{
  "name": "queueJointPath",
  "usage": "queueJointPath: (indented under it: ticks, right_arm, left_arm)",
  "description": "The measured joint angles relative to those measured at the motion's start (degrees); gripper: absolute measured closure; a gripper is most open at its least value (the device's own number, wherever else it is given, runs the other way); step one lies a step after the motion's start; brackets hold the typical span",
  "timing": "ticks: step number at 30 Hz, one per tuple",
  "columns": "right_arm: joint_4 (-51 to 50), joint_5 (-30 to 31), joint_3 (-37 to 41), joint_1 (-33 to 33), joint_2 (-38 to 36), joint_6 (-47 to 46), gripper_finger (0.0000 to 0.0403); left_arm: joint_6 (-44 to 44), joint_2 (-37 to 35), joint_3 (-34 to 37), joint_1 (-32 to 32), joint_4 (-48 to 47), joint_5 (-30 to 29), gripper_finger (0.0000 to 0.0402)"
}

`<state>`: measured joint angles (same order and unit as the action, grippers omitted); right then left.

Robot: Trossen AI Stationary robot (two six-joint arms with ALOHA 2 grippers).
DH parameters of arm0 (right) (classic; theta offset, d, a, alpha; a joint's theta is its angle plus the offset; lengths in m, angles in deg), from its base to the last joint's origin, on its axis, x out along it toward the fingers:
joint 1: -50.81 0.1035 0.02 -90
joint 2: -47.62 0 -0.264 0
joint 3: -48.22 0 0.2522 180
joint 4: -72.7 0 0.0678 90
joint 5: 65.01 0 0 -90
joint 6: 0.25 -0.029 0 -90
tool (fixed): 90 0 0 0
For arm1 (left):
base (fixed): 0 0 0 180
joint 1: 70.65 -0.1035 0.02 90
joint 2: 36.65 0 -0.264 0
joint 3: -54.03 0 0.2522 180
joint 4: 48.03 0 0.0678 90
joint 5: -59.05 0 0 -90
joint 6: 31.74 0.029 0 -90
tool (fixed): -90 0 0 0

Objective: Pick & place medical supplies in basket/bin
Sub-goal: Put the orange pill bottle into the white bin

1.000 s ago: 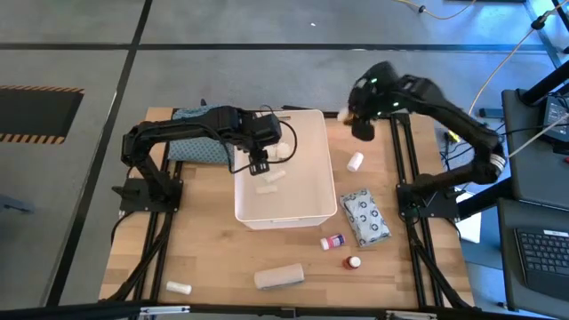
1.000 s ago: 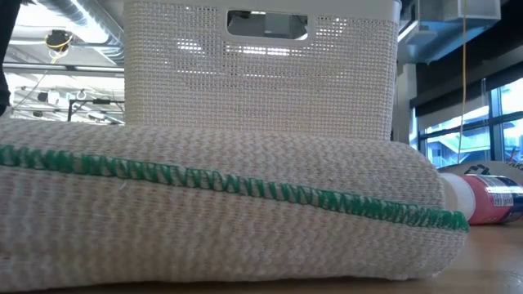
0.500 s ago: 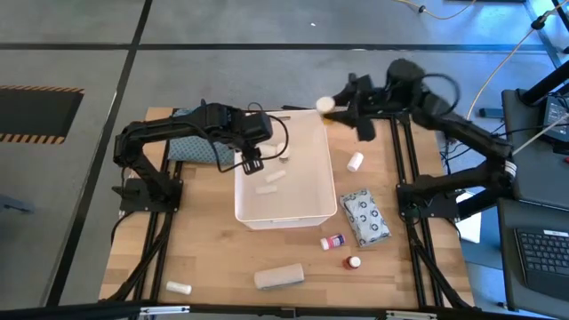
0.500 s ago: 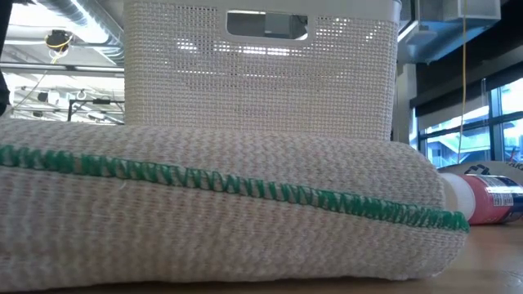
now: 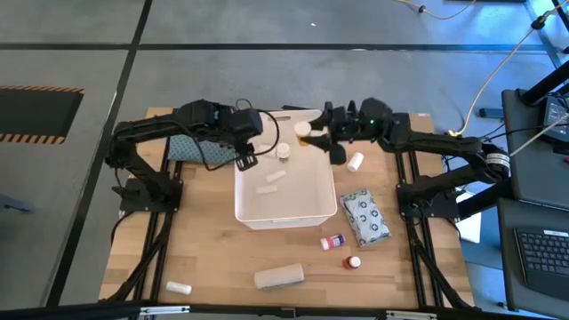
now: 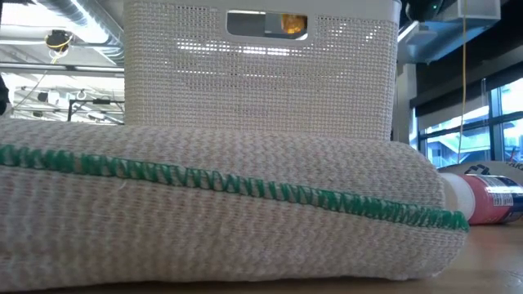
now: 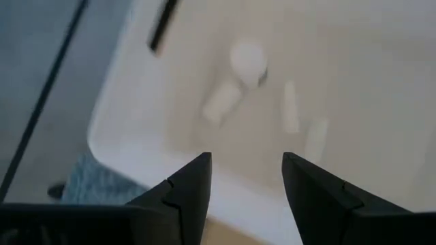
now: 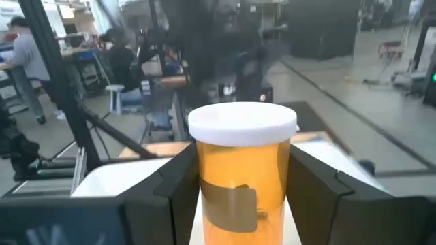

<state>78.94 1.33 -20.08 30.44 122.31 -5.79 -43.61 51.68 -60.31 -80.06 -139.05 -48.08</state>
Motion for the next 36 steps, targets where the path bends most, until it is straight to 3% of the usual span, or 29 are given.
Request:
queueJointPath:
  ticks: [4, 8, 16, 24, 28, 36]
  right_arm:
    - [0.0, 1.9, 0.5, 2.0, 1.1, 1.5, 0.0222]
    - [0.0, 3.7, -0.5, 3.9, 2.1, 4.4, 0.0222]
    - [-0.5, 3.7, -0.7, 5.2, 2.1, 4.9, 0.0222]
    - [-2.9, 3.7, -0.7, 6.0, 2.1, 8.8, 0.0222]
    - [-3.3, 3.7, -0.7, 6.1, 2.1, 9.2, 0.0222]
    - [-3.7, 4.6, -0.7, 6.1, 2.1, 10.4, 0.0222]
  left_arm:
    - [4.9, -1.9, -0.1, 0.0, 9.5, 1.0, 0.0229]
    - [11.4, -1.6, -0.1, 0.0, 15.9, 7.8, 0.0220]
    - [12.6, 0.7, -0.1, 0.0, 17.7, 15.4, 0.0187]
    - [12.6, 0.9, -0.1, 0.0, 23.6, 16.0, 0.0167]
    - [12.7, 1.2, -0.1, 0.1, 25.8, 19.4, 0.0168]
    - [12.7, 2.5, -0.1, 0.4, 27.5, 18.3, 0.0167]
